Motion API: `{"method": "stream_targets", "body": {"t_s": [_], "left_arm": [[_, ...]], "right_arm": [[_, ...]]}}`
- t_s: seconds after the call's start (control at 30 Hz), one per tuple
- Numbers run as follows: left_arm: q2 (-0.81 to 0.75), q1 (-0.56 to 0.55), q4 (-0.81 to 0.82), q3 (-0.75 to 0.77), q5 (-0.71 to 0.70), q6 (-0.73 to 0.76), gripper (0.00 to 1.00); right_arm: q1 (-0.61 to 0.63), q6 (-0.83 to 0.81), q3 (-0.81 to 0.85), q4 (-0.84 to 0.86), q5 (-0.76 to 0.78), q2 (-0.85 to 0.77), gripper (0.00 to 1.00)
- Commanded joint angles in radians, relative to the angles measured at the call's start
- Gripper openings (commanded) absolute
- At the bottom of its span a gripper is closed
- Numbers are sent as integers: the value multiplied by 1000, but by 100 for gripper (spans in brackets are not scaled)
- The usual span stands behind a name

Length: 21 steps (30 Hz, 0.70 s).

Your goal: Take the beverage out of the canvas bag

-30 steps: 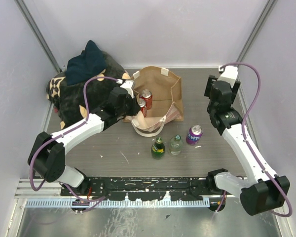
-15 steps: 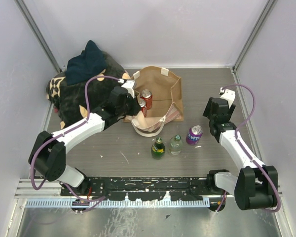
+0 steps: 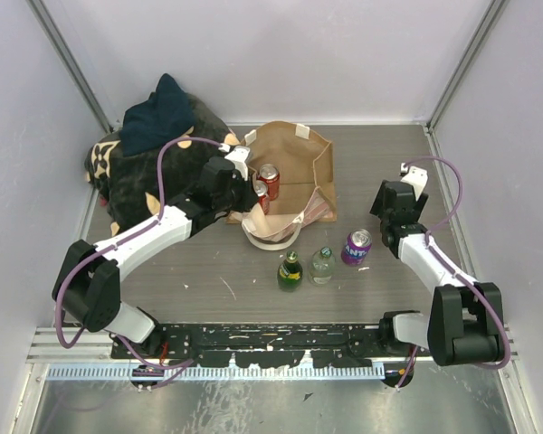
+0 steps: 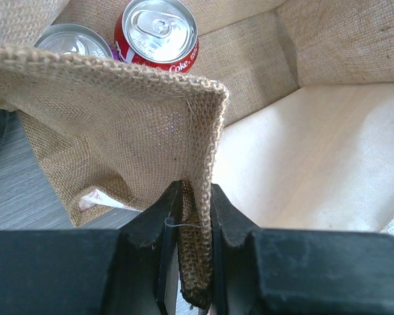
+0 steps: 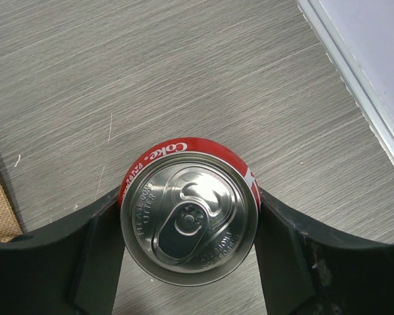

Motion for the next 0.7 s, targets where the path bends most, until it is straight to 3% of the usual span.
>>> {"method": "stream_targets", "body": {"t_s": [0.0,0.33,0.37,0.4,0.47,0.5,0.67], "left_arm": [[5,5,-67,-18,6,25,19],[2,6,-64,2,-8,29,20],[1,5,-61,1,-11,29,21],[2,6,-58,1,-13,29,22],[3,6,-56,0,-14,31,25],[4,6,-57,0,-13,32,26],[5,7,-56,-3,-14,36,28]], "right_arm": [[-5,46,21,154,17,29,1],[-4,91,21,139,-13,78,3],[-4,90,9,137,-12,74,9],[-4,91,0,135,-9,70,29],[-4,101,-16,125,6,55,78],[-5,107,-20,116,18,47,97],[-4,95,-5,67,48,-3,100]]}}
